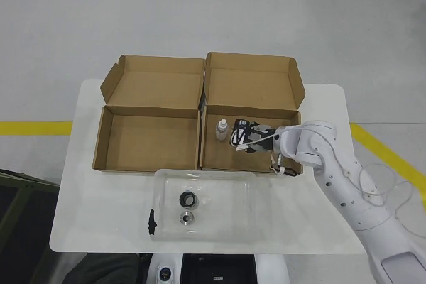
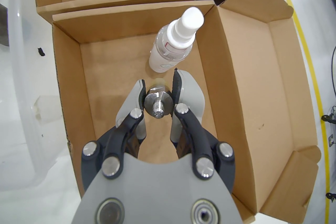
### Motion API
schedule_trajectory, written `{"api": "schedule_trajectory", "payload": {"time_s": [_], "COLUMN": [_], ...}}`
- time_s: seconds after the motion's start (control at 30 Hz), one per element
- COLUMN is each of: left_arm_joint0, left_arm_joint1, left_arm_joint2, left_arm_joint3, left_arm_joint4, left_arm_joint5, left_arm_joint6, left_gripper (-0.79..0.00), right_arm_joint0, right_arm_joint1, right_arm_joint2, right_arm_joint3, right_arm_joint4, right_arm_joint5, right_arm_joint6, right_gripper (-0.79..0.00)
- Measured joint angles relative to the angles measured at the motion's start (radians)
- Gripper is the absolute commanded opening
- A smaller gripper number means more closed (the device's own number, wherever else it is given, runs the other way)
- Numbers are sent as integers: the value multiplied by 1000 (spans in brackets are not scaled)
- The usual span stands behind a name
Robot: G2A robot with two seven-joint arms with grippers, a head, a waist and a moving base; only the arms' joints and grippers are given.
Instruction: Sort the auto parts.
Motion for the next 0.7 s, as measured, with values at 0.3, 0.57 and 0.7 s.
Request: {"api": "schedule_trajectory", "payload": {"time_s": [0.3,0.57,0.7], "left_arm_joint0": [0,0,0], "left_arm_joint1": [0,0,0], "left_arm_joint2": [0,0,0], "left_arm_joint3": [0,0,0], "left_arm_joint4": [0,0,0], "left_arm_joint5": [0,0,0], "left_arm_joint6": [0,0,0], "left_gripper": [0,0,0], "right_arm_joint0": [68,86,94], "right_arm_joint1": [-21,-30,-35], "right_arm_joint2": [-56,-82,-93], "right_arm_joint3": [121,164,180], "right_arm_joint4": [12,4,-2], "right_arm_joint5": [-19,-17,-10], "right_arm_joint6": [13,26,28], "right_gripper": [-785,-785,-782]}}
